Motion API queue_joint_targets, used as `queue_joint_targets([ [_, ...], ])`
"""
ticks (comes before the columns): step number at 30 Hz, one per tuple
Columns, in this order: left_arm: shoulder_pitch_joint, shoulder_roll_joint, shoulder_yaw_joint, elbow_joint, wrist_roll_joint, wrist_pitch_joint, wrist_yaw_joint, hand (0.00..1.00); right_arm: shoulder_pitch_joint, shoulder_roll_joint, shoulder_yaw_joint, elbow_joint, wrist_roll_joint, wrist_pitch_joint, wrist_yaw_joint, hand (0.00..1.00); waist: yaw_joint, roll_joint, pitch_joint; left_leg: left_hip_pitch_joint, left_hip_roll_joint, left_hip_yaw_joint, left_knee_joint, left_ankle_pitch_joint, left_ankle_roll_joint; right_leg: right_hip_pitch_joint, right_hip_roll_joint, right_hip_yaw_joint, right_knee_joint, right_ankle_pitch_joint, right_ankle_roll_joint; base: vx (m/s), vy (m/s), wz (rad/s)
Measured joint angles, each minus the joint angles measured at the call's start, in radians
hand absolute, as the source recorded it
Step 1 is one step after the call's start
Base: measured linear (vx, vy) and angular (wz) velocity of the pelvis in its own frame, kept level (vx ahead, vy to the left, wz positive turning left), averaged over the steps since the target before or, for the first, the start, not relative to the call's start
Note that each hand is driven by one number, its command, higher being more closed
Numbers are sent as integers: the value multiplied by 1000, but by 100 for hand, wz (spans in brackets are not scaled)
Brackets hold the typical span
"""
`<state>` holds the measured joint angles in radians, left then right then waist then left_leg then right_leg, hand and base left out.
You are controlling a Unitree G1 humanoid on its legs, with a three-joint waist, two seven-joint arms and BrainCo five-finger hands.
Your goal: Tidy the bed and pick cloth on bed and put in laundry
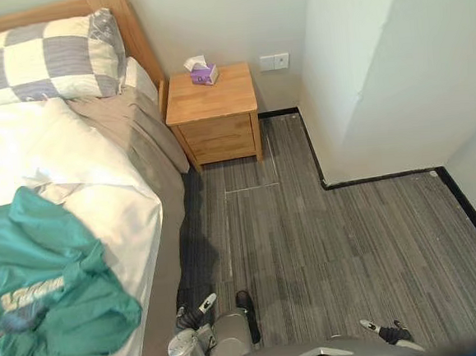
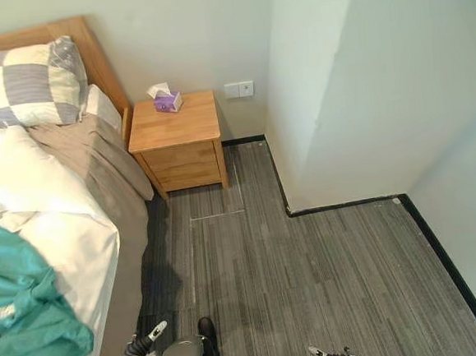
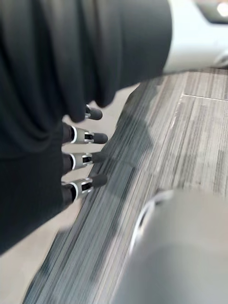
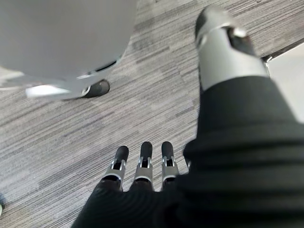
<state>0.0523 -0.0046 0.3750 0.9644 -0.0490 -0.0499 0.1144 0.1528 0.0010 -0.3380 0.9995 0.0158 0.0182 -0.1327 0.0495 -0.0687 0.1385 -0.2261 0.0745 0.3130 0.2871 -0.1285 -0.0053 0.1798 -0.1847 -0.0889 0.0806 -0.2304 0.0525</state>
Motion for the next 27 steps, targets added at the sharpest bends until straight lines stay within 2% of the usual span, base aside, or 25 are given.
queue_joint_targets([
  [1, 2, 6, 1, 1, -1, 4, 0, 0, 4, 7, -4, 0, 0, 1, 2, 0, 6, -9, -5, 11, -8, 10, 7, -20, 17, -5, -10, 20, 22, 19, 4, 441, 164, -21],
  [2, 2, 6, 0, 2, 0, 4, -1, 0, 4, 10, -7, 1, 0, 1, 3, 0, 10, -12, -6, 29, -14, 20, -1, -34, 19, -19, -17, 35, 63, 22, 6, 493, 208, -42],
  [3, 3, 7, -19, 3, -1, 8, -2, 0, 2, 1, -16, 0, -1, -1, 6, 0, 12, -8, -5, 94, -27, 34, -49, -60, 17, -104, -29, 73, 273, 25, 39, 469, 214, -41],
  [4, 6, 12, -35, 11, 1, 13, -2, 0, 1, -6, -15, 0, -1, -1, 8, 0, 10, -3, -3, 139, -37, 36, -78, -67, 20, -169, -39, 85, 446, 58, 97, 461, 211, -30],
  [5, 8, 21, -53, 20, 1, 17, -2, 0, 1, -7, -12, 0, -1, 0, 9, 0, 0, 0, 1, 168, -43, 34, -94, -71, 23, -217, -47, 94, 560, 98, 150, 296, 120, 14],
  [6, 7, 37, -74, 43, 1, 25, -1, 0, 3, -4, -12, 1, -1, 2, 10, 0, -25, 5, 7, 222, -49, 29, -110, -88, 28, -290, -55, 101, 754, 111, 174, 404, 69, 31],
  [7, 13, 45, -88, 49, 1, 26, 0, 0, 3, -5, -9, 0, 0, 2, 10, 0, -39, 0, 9, 271, -50, 27, -116, -93, 31, -353, -63, 77, 899, 100, 154, 409, 34, 27],
  [8, 12, 46, -91, 51, 1, 26, 0, 0, 0, -4, -6, -2, 0, 1, 10, 0, -41, -2, 11, 294, -49, 26, -118, -92, 31, -380, -66, 61, 946, 90, 142, 493, -13, 20],
  [9, 10, 44, -92, 51, 1, 26, 0, 0, -1, -7, -6, -5, 0, -3, 10, 0, -43, 3, 13, 337, -44, 7, -127, -91, 31, -423, -73, 11, 986, 58, 98, 408, -87, 30],
  [10, 4, 41, -100, 50, 0, 25, 0, 0, -3, -11, -7, -5, 0, -4, 8, 0, -46, 12, 19, 372, -28, -10, -135, -91, 30, -447, -71, -49, 958, 10, 69, 409, -128, 38],
  [11, 1, 39, -101, 50, 0, 24, 0, 0, -5, -15, -7, -5, 0, -4, 8, 0, -48, 20, 25, 384, -15, -23, -136, -91, 30, -459, -65, -79, 925, -12, 56, 400, -204, 49],
  [12, -2, 33, -100, 50, -1, 24, 1, 0, -9, -23, -7, -13, 0, -4, 7, 0, -54, 37, 35, 402, 16, -46, -136, -90, 29, -484, -38, -124, 822, -40, 22, 310, -211, 39],
  [13, -2, 31, -100, 51, -1, 23, 1, 0, -13, -28, -5, -16, 0, -4, 7, 0, -57, 46, 41, 409, 34, -57, -136, -89, 27, -496, -18, -129, 754, -45, 15, 379, -298, 50],
  [14, 2, 31, -102, 55, -1, 23, 1, 0, -18, -29, 3, -18, 0, -3, 5, 0, -63, 48, 46, 418, 53, -74, -136, -83, 10, -509, 21, -110, 545, -16, 22, 393, -336, 57],
  [15, 8, 48, -98, 55, 1, 22, 0, 0, -9, -12, 7, -17, 0, -4, 2, 0, -63, 9, 42, 423, 34, -96, -141, -80, -29, -488, 33, -44, 260, 175, -6, 405, -352, 61],
  [16, -7, 45, -95, 67, 1, 20, 1, 0, -14, -14, 5, -5, 0, -4, 8, 0, -69, 25, 54, 440, 53, -118, -147, -95, -54, -467, 49, -57, 258, 207, -37, 403, -311, 36],
  [17, -17, 22, -95, 74, 1, 18, -2, 0, -40, -48, -5, 7, 2, -3, 4, 0, -53, 69, 61, 433, 72, -136, -170, -101, -71, -459, 76, -63, 250, 204, -38, 332, -237, 18],
  [19, -25, -7, -65, 71, 3, 10, 0, 0, -50, -50, -5, -11, 4, -6, 3, 0, -55, 88, 86, 415, 54, -160, -187, -47, -78, -480, 85, -13, 346, 173, -33, 280, -172, 37],
  [20, -29, -21, -14, 72, 3, 6, 0, 0, -36, -43, 12, -21, 5, -4, 4, 0, -59, 81, 90, 449, 67, -164, -173, -36, -76, -507, 89, 47, 505, 96, -25, 194, -171, 71],
  [21, -24, -22, -5, 74, 3, 4, 0, 0, -25, -40, 20, -23, 5, -5, 4, 0, -62, 70, 82, 457, 64, -176, -180, -36, -76, -499, 91, 59, 497, 71, -19, 149, -164, 81],
  [22, -16, -18, 5, 71, 4, -1, 0, 0, -13, -36, 31, -21, 5, -6, 4, 0, -61, 55, 71, 461, 56, -186, -191, -37, -76, -478, 81, 65, 478, 16, -19, 200, -207, 51],
  [23, -20, -22, 29, 75, 4, -4, 0, 0, -8, -34, 32, -20, 5, -5, 5, 0, -52, 62, 59, 470, 71, -193, -216, -41, -83, -459, 81, 46, 467, -31, -24, 181, -169, 65],
  [25, -10, -32, 32, 72, 4, -3, -1, 0, -11, -39, 30, -19, 6, -5, 5, 0, -57, 77, 59, 445, 91, -210, -189, -31, -93, -439, 80, -1, 452, -47, -34, 139, -167, 72],
  [27, 6, -34, 30, 54, 2, -2, -1, 0, -17, -46, 31, -21, 8, -5, 4, 0, -59, 93, 62, 335, 118, -262, 7, -32, -95, -350, 67, -85, 382, -51, -37, 131, -154, 99],
])
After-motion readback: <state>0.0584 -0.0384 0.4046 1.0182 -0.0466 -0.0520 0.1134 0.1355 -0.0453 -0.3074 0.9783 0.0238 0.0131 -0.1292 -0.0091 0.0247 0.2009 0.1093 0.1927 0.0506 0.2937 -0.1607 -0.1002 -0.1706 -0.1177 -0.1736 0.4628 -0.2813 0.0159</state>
